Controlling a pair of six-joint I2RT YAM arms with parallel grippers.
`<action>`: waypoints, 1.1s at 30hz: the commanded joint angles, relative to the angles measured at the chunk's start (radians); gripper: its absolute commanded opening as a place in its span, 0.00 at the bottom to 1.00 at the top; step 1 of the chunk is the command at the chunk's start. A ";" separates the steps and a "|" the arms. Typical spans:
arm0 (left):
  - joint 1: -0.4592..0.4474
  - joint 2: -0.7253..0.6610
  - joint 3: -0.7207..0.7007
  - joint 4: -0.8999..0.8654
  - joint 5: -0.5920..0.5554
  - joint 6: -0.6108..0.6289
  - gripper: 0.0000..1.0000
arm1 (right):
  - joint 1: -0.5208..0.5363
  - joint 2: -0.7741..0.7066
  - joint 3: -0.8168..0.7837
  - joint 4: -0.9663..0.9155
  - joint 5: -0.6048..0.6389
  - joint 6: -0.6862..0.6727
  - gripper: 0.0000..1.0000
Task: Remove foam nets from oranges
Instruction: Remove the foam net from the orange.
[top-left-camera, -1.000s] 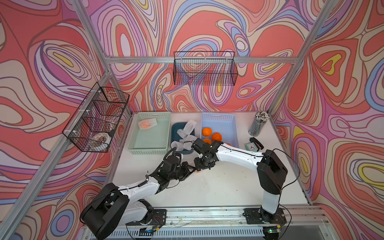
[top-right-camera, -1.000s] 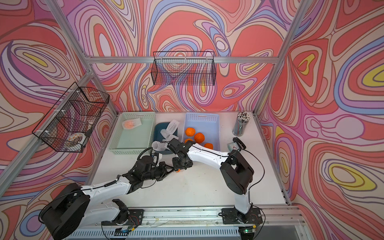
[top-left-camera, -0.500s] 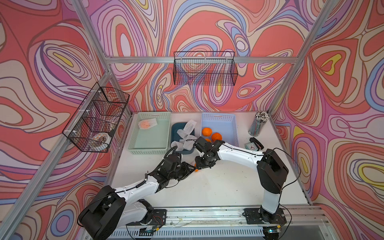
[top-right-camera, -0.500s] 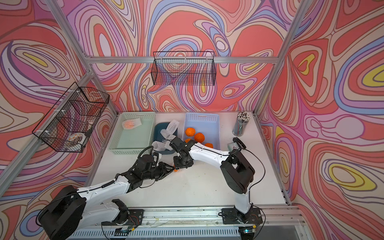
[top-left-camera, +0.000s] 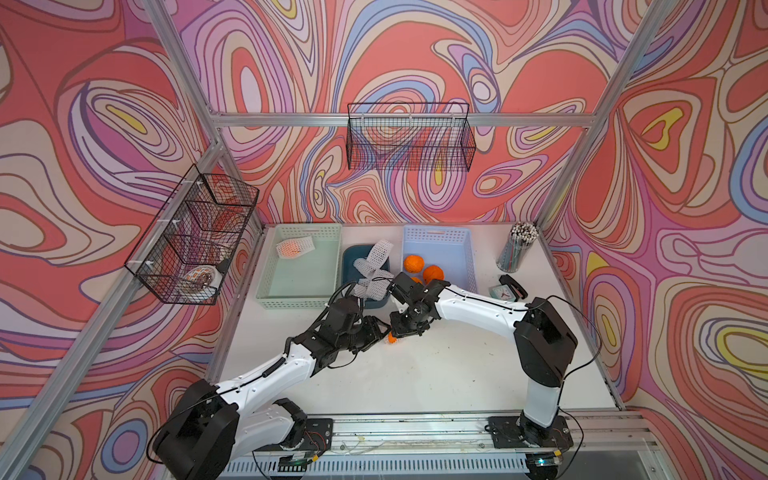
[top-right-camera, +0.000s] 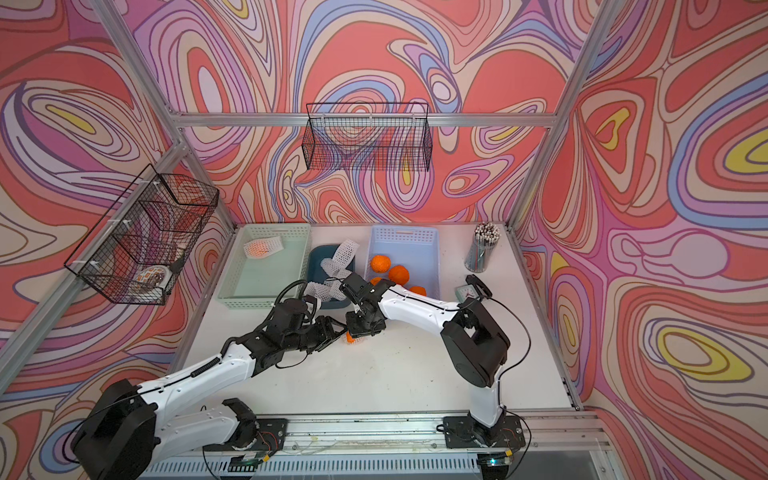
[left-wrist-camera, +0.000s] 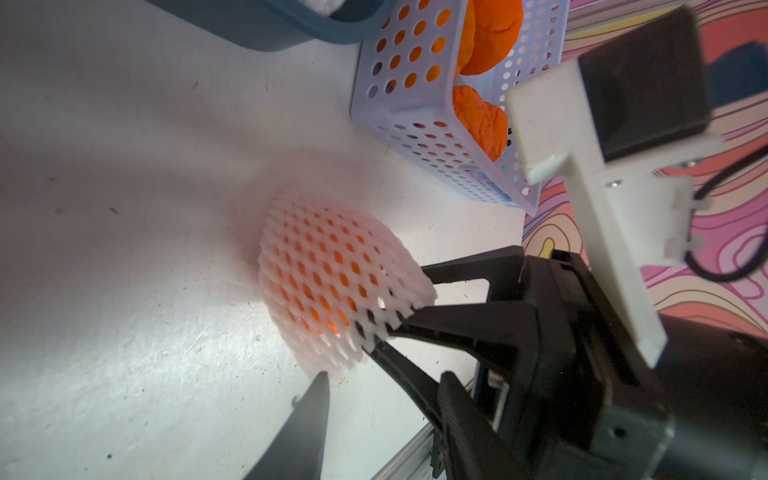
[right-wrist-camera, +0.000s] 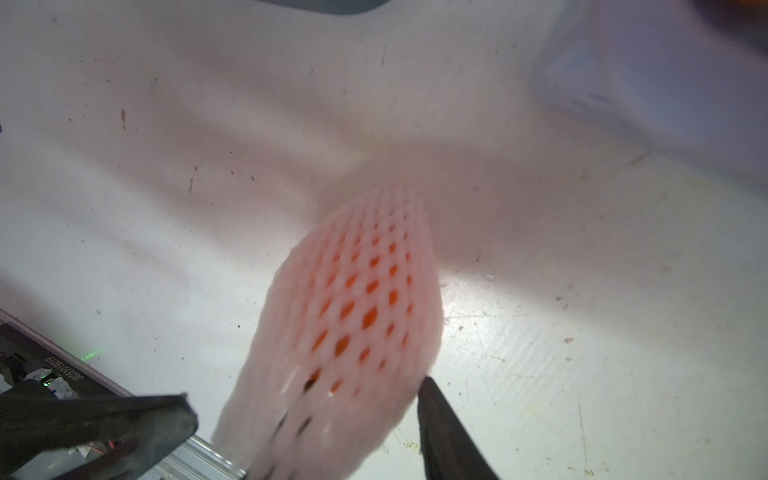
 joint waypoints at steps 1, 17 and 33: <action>0.004 0.021 0.043 -0.100 -0.020 0.052 0.45 | -0.005 -0.014 0.004 0.000 -0.004 -0.009 0.40; -0.013 0.100 0.149 -0.305 -0.078 0.147 0.39 | -0.007 -0.019 0.029 -0.001 -0.021 -0.005 0.28; -0.047 0.152 0.240 -0.446 -0.168 0.200 0.23 | -0.008 -0.036 0.057 0.014 -0.137 0.040 0.15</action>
